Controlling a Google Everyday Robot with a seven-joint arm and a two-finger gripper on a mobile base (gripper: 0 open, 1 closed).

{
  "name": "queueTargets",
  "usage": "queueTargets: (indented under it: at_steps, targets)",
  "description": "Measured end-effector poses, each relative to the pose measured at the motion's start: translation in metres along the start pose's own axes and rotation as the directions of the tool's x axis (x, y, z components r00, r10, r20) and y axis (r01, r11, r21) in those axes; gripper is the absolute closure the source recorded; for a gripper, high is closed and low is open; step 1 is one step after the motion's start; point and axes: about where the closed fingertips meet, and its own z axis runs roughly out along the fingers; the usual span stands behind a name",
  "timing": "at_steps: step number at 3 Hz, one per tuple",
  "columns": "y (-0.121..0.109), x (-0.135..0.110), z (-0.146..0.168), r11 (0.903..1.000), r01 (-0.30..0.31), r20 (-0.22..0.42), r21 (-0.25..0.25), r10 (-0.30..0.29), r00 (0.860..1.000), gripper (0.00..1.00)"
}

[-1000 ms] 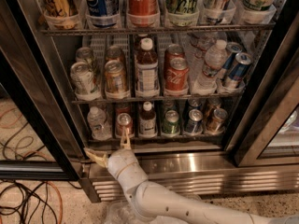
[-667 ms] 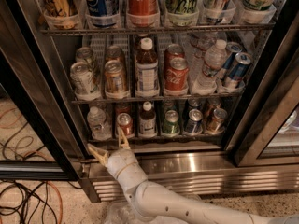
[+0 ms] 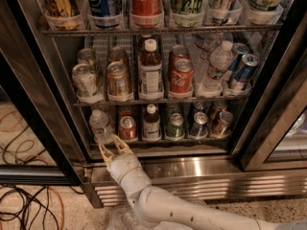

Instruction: Pick water bottle from bottom shelf of fridge

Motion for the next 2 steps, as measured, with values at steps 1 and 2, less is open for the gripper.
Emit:
queueTargets:
  at_steps: [1, 2]
  targets:
    - [0.0003, -0.0002, 0.0009, 1.0, 0.002, 0.001, -0.002, -0.002, 1.0, 0.38]
    - [0.0031, -0.0007, 0.0053, 0.9998, 0.011, 0.004, -0.015, -0.011, 1.0, 0.26]
